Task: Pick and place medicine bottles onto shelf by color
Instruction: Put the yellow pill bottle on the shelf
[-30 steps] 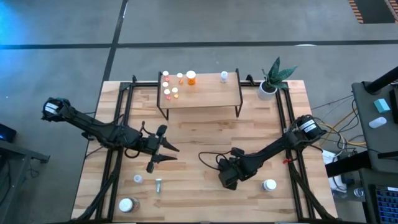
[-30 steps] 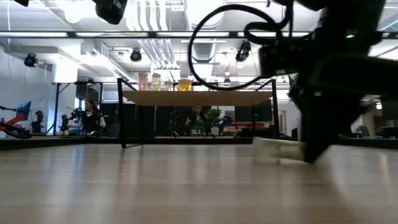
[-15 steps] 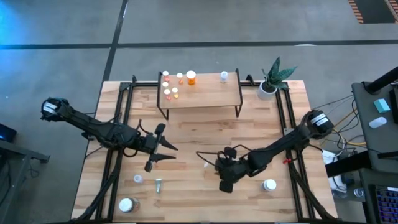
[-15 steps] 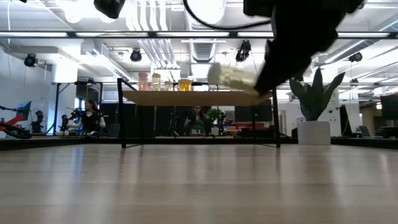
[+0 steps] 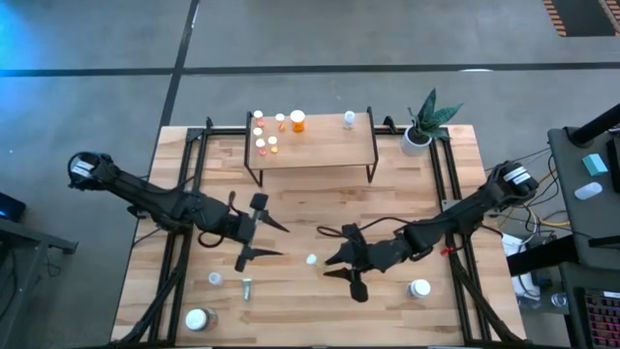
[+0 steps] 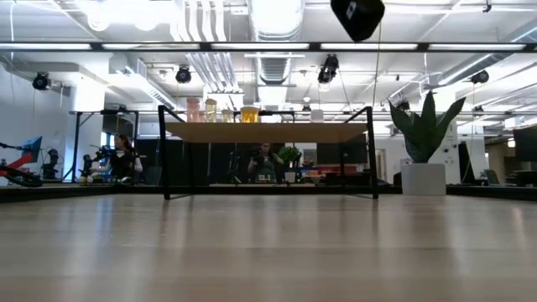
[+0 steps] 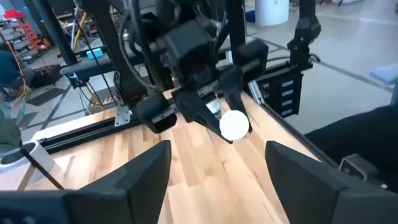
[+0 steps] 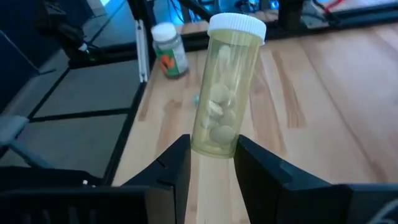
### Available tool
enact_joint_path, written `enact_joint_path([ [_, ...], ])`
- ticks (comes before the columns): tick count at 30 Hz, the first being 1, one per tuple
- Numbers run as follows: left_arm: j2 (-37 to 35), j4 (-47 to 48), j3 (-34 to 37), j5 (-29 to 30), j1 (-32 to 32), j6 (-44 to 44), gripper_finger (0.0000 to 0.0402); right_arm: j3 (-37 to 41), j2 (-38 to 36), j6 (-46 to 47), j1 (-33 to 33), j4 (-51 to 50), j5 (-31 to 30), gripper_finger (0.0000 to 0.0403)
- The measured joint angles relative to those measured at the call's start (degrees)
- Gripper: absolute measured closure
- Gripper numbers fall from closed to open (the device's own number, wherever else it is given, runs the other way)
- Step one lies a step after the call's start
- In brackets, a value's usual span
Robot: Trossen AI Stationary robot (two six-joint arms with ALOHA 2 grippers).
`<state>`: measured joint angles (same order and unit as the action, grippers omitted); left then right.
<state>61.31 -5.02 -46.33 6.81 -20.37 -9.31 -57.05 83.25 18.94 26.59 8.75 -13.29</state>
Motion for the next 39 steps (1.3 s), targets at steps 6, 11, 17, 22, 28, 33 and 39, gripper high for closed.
enact_joint_path([
  [6, 7.09, 0.13, -5.34, -0.02, 0.01, -2.49, 0.0155, -0.79, -0.72, -1.80, -0.13, 0.11, 0.28, 0.0298],
  [11, 11.52, 5.96, -11.53, -0.62, 0.03, -3.64, 0.0155, -0.88, -0.71, -2.06, -0.13, 0.04, 0.28, 0.0298],
  [17, 16.21, 9.16, -16.89, -3.33, 0.01, -3.67, 0.0155, -0.88, -0.71, -2.83, -0.22, 0.73, 0.28, 0.0298],
  [22, 18.86, 10.25, -18.94, -3.85, 0.06, -3.83, 0.0155, -0.88, -0.71, -3.09, -0.26, 1.00, 0.28, 0.0298],
  [28, 20.74, 10.04, -20.13, -6.67, 0.13, -4.60, 0.0155, -0.88, -0.71, -2.47, -0.55, 1.00, 0.26, 0.0298],
  [33, 21.94, 10.02, -20.39, -7.28, 0.12, -4.60, 0.0155, -0.88, -0.71, -2.47, -0.76, 1.03, 0.26, 0.0298],
  [39, 22.64, 9.97, -20.39, -7.32, 0.12, -4.60, 0.0165, -0.88, -0.69, -2.47, -0.76, 1.08, 0.26, 0.0298],
])
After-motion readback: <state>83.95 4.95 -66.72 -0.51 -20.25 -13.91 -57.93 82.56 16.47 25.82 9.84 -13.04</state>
